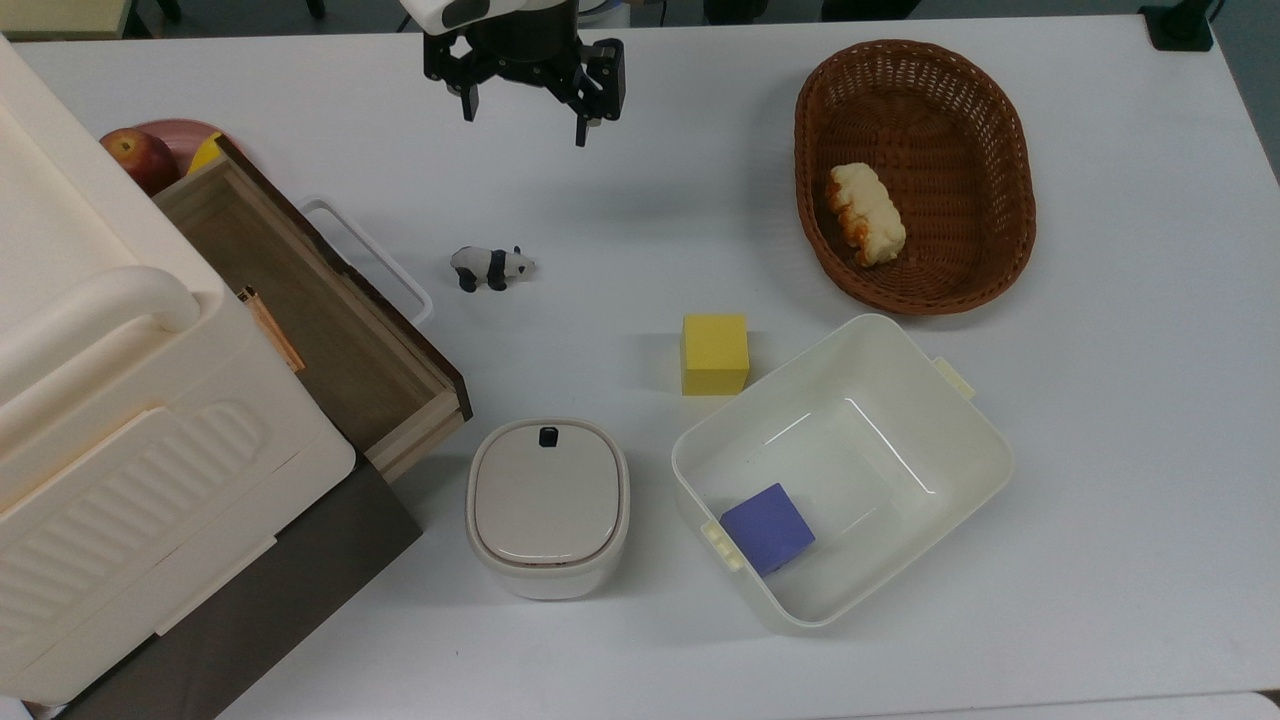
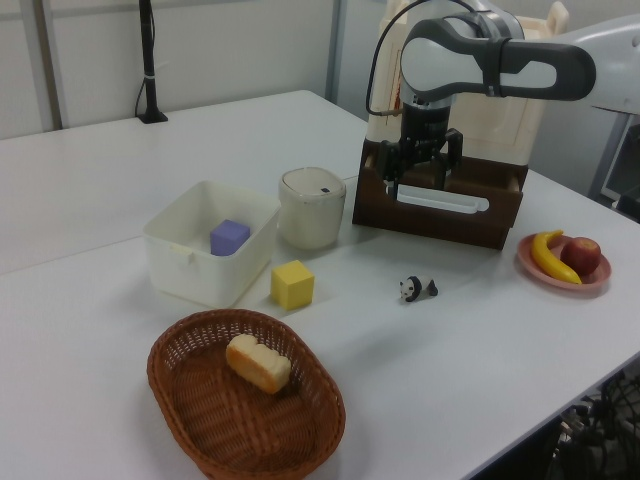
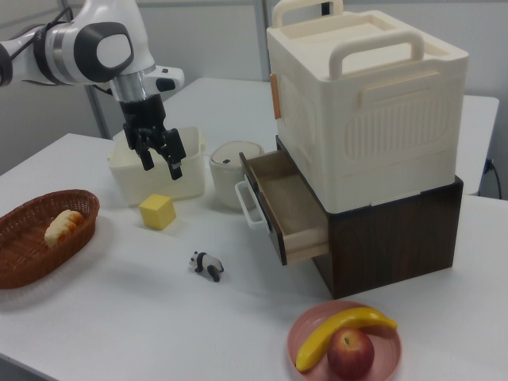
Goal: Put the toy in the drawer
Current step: 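Move the gripper down toward the black-and-white panda toy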
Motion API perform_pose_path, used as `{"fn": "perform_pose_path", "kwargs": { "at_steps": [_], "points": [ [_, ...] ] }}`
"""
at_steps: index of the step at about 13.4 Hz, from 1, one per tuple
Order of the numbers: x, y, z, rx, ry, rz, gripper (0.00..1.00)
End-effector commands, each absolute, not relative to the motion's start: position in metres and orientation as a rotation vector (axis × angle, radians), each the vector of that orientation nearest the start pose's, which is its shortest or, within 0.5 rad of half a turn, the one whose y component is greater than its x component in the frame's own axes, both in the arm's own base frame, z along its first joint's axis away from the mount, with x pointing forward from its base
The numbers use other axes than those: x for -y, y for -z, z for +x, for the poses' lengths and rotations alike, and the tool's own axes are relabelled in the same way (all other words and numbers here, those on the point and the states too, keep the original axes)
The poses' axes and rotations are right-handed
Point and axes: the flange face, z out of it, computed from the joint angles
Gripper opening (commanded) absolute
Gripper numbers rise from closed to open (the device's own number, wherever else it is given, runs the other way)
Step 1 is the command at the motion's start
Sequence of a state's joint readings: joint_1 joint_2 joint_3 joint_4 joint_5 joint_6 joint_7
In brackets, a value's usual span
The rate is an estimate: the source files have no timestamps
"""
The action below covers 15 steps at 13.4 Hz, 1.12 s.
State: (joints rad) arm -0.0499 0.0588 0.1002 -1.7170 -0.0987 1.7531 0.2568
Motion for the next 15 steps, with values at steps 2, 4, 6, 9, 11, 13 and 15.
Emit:
{"fn": "perform_pose_path", "kwargs": {
  "at_steps": [2, 4, 6, 9, 11, 13, 15],
  "points": [
    [-0.014, -0.525, 0.576, -0.249, -0.111, -3.208, 1.00],
    [-0.014, -0.524, 0.577, -0.239, -0.111, -3.208, 1.00],
    [-0.013, -0.524, 0.576, -0.198, -0.118, -3.206, 1.00],
    [-0.004, -0.520, 0.575, -0.022, -0.141, -3.204, 1.00],
    [0.017, -0.513, 0.572, 0.423, -0.202, -3.154, 1.00],
    [0.023, -0.492, 0.577, 0.853, -0.270, -3.045, 0.95],
    [0.028, -0.473, 0.582, 1.154, -0.349, -2.966, 0.90]
  ]
}}
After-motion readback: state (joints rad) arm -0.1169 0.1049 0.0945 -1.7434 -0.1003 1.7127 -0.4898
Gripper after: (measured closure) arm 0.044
